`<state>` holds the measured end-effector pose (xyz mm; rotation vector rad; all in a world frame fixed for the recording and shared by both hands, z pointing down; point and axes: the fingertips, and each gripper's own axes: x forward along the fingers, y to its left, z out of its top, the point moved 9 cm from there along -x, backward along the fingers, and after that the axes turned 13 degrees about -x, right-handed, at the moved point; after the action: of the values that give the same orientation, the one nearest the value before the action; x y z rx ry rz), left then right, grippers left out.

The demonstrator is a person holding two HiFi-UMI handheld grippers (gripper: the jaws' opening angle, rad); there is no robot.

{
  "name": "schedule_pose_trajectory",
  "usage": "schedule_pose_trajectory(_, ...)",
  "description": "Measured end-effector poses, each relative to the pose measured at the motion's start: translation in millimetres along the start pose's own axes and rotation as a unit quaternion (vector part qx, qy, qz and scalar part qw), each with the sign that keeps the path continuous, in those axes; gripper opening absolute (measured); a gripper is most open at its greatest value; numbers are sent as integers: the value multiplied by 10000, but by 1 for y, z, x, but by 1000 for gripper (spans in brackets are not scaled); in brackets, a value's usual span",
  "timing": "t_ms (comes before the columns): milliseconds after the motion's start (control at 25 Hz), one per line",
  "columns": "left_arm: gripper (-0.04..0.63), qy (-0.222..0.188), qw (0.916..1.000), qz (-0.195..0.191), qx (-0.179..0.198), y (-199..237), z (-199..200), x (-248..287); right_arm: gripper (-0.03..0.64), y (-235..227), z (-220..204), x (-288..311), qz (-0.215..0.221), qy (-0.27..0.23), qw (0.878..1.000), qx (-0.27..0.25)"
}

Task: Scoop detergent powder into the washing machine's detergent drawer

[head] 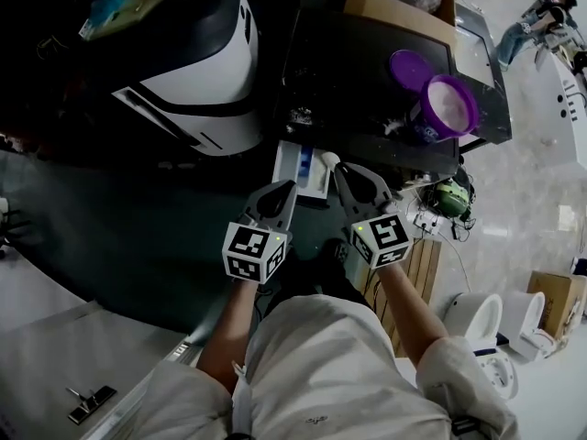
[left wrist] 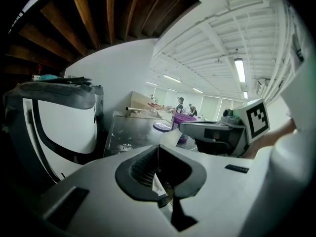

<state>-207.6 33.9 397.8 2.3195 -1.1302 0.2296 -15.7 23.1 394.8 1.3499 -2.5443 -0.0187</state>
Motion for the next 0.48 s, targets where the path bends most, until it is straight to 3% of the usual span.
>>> schedule_pose_trajectory(120,21,-93,10000,26,-4,-1,5,-5,9,-3,9,-5,-66,-160,9991,386)
schedule_pose_trajectory(480,21,-354,9992,-25,171,-11,26,-14,9,-8,30,-18,-249,-432,9966,658)
